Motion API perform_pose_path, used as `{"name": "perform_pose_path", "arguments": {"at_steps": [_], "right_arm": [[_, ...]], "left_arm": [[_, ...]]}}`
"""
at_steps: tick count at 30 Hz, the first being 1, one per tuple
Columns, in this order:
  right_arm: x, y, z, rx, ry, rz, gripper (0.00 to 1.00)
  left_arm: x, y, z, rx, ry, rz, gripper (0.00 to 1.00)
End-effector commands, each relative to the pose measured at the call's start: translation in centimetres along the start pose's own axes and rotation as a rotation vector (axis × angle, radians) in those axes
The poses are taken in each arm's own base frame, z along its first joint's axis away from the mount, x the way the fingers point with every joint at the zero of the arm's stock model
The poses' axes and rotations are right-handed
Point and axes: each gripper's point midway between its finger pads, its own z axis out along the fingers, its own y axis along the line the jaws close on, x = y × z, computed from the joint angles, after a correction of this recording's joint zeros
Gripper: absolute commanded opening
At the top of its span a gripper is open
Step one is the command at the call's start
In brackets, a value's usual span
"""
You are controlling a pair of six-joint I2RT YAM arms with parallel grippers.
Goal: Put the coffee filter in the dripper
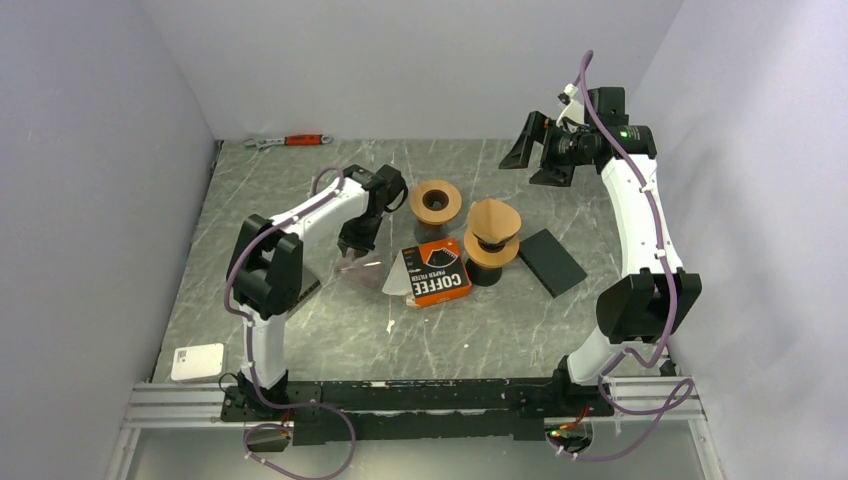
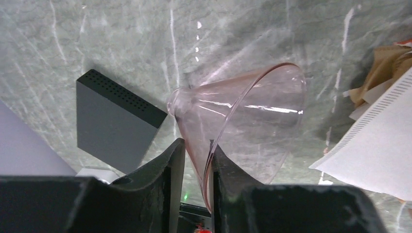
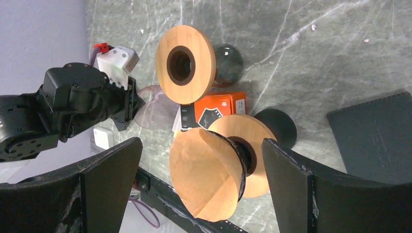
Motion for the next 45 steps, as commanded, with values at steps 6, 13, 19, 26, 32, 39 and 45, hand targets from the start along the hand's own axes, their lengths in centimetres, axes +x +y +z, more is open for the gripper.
{"name": "perform_pose_path", "arguments": {"at_steps": [6,13,19,26,32,39,45], "right_arm": [[-0.7,1.0,-0.7,-0.04,-0.04,-0.017,0.99],[-1.0,1.1,-0.9,-0.033,-0.05,-0.024,0.99],[-1.0,1.1,-0.9,-0.033,-0.052,-0.021,0.99],[-1.3,1.1,-1.0,-0.027,-0.061,-0.025,0.99],[-1.6,1.3,-0.9,-0.039,-0.061,-0.02,0.99],[-2.2,1.8,-0.8,-0.057,-0.066,-0.015,0.99],[-2.9,2.3,-1.0,-0.065,-0.074,-0.018,0.99]], "left_arm": [[-1.2,1.7,-2.2,-0.052,-0.066,-0.022,0.12],[-2.5,2.9,-4.2,-0.092,-0.132,-0.085,0.0],[-4.6,5.3,-7.1,-0.135,-0.228,-0.15,0.0],[-7.6,7.4,-11.7,-0.003,-0.363,-0.388,0.0],[-11.5,5.9,-16.1,0.345,-0.482,-0.533,0.0],[-16.0,0.5,-21.1,0.754,-0.544,-0.504,0.0],[-18.1,-1.7,-22.5,0.91,-0.55,-0.511,0.0]]}}
